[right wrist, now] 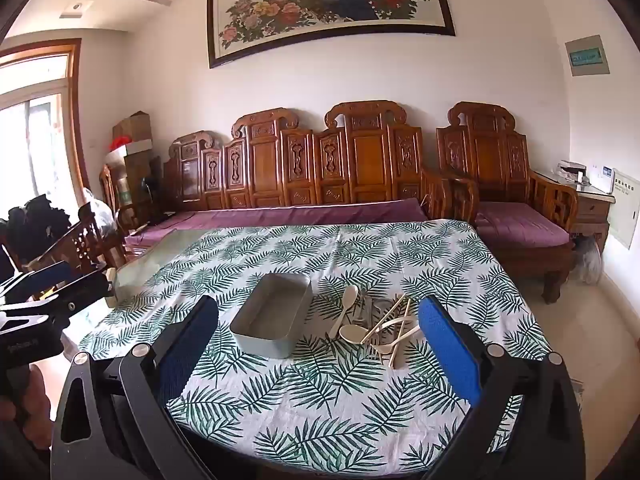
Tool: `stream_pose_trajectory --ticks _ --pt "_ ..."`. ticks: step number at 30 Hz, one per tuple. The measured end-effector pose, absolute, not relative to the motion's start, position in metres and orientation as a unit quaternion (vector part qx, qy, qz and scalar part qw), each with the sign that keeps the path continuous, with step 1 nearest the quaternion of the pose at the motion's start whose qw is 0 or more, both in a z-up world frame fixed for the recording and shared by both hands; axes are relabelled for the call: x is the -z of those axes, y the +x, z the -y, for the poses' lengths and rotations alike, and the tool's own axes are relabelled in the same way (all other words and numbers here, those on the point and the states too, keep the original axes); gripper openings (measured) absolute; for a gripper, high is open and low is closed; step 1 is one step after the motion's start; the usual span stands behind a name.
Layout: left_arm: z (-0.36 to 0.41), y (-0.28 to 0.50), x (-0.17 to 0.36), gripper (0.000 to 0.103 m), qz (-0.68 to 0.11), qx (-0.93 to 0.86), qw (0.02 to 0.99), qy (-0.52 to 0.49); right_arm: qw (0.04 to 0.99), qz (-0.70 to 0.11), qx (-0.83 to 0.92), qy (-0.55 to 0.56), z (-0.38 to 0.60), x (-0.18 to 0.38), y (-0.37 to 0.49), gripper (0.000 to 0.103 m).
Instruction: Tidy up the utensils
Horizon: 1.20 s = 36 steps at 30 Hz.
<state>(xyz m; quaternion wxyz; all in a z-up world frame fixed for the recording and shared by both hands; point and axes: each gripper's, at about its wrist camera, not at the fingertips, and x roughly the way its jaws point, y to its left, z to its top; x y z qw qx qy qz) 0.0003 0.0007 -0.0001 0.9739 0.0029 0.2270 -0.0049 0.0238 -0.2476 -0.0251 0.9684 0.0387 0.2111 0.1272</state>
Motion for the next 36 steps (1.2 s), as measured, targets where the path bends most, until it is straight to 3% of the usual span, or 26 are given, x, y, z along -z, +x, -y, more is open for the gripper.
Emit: stream_pose_trajectory --ticks 36 --pt "-0.0006 0.0009 -0.0025 0.096 -0.223 0.002 0.975 0.006 0.969 -0.211 -0.126 0.038 0.2483 0.0238 0.0225 0.1"
